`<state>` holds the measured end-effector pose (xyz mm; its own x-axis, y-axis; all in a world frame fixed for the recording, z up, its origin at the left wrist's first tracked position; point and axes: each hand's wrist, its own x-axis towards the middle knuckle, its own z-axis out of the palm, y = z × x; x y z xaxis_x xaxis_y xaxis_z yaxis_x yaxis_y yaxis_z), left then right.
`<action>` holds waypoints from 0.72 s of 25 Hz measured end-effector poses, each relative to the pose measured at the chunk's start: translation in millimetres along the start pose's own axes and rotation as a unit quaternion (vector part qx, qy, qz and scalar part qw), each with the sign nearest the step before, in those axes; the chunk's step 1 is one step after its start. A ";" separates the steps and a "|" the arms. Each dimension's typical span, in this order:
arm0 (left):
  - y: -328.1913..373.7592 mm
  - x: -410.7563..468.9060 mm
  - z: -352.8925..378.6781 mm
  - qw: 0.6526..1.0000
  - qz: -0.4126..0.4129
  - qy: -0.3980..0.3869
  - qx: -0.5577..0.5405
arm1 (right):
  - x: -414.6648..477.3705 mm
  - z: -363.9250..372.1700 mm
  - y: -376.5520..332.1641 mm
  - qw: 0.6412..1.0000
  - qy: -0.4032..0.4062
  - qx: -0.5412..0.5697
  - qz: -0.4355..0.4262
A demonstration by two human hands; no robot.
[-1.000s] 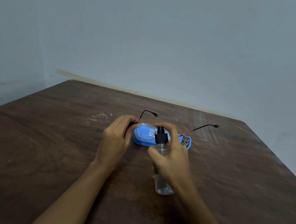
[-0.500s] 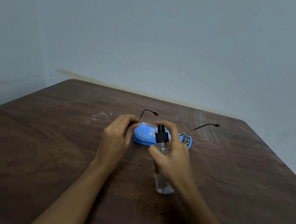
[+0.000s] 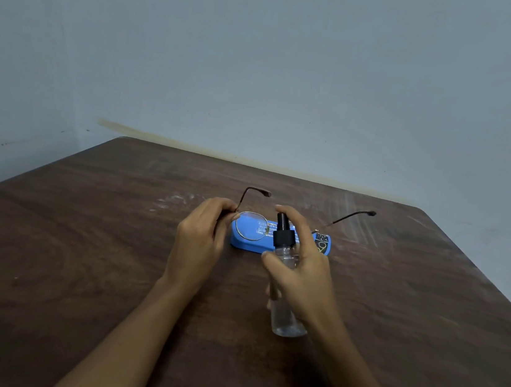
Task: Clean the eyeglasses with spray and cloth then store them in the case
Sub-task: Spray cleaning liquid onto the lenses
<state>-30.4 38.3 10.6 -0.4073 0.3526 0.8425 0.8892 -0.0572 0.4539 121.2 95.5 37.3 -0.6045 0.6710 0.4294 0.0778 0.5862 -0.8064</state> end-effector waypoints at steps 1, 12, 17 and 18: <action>-1.0 -0.2 -0.1 1.000 -0.003 0.005 0.000 | -0.3 -1.7 1.7 1.000 0.019 0.002 0.005; -5.4 -0.8 0.3 1.000 -0.001 0.024 0.014 | -3.4 -16.8 6.9 0.997 0.062 -0.020 0.031; -6.1 -1.4 -0.9 0.999 0.003 0.031 0.017 | -3.4 -16.8 10.2 0.998 0.057 -0.006 0.037; -6.3 -1.7 -1.0 0.999 0.004 0.031 0.018 | -3.0 -16.9 11.2 0.997 0.052 -0.006 0.050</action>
<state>-35.5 37.1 6.6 -0.4113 0.2931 0.8631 0.8990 -0.0259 0.4372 137.3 107.8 33.9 -0.5072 0.7694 0.3883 0.1437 0.5198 -0.8421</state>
